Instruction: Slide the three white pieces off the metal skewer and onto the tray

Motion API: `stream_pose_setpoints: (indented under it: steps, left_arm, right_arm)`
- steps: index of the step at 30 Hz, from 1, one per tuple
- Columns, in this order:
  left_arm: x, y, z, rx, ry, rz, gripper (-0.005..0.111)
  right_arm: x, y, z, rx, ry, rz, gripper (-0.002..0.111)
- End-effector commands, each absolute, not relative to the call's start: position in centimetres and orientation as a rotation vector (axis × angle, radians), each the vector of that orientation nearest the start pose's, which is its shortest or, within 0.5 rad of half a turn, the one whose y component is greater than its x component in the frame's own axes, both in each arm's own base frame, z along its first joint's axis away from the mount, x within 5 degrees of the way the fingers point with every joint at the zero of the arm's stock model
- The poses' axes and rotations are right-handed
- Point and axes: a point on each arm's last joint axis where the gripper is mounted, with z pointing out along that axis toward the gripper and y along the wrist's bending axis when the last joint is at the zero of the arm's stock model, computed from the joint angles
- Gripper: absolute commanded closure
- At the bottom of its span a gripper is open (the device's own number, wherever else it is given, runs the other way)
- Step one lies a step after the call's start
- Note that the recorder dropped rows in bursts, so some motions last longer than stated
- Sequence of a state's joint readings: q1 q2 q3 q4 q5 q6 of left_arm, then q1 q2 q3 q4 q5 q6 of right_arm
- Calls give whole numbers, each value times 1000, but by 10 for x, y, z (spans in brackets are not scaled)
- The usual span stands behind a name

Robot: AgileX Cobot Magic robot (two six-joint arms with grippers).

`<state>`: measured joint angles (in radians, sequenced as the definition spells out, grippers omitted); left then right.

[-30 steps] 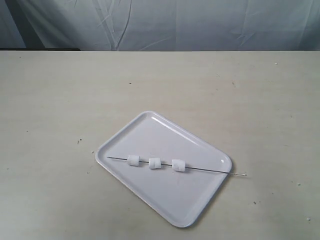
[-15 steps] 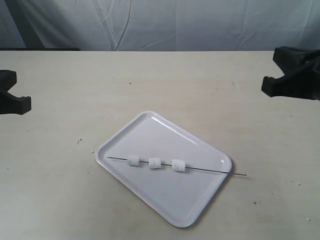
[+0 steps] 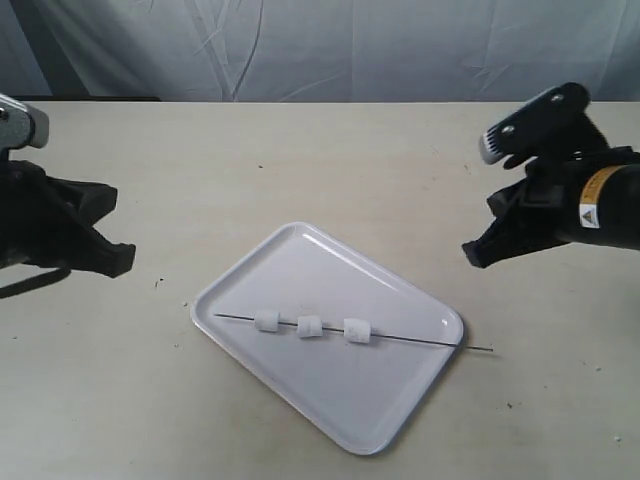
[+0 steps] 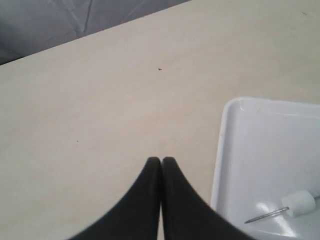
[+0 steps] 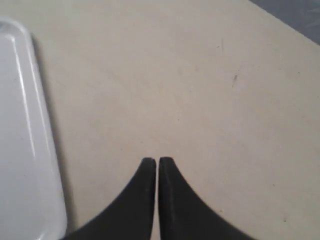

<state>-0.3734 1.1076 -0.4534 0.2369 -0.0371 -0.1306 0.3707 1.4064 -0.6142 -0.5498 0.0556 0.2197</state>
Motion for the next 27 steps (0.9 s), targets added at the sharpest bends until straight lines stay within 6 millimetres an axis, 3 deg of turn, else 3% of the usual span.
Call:
stream_pose_setpoints:
  steps: [1, 3, 7, 10, 13, 18, 20, 25, 27]
  left_arm:
    - [196, -86, 228, 614, 2018, -156, 106]
    - [196, -87, 228, 632, 2008, -154, 106]
    - [196, -87, 227, 653, 2018, -136, 106]
    - [196, -87, 228, 683, 2050, -104, 106]
    - [195, -92, 231, 723, 2088, -85, 106]
    - [191, -100, 232, 770, 2090, -100, 106]
    - [189, -103, 231, 795, 2099, -103, 106]
    - [185, -116, 222, 918, 2109, -101, 106]
    - [185, -120, 216, 959, 2120, -101, 106]
  right_arm:
    - [248, 113, 201, -1131, 2130, -172, 105]
    - [246, 122, 199, -1255, 2106, -193, 105]
    - [244, 135, 196, -1322, 2126, -141, 106]
    - [241, 139, 196, -1381, 2235, -91, 109]
    - [238, 148, 203, -1426, 2331, 66, 109]
    - [235, 162, 209, -1555, 2320, 255, 108]
    - [237, 164, 205, -1544, 2327, 265, 102]
    - [241, 167, 179, -1619, 2391, 277, 68]
    - [243, 168, 169, -1638, 2417, 280, 62]
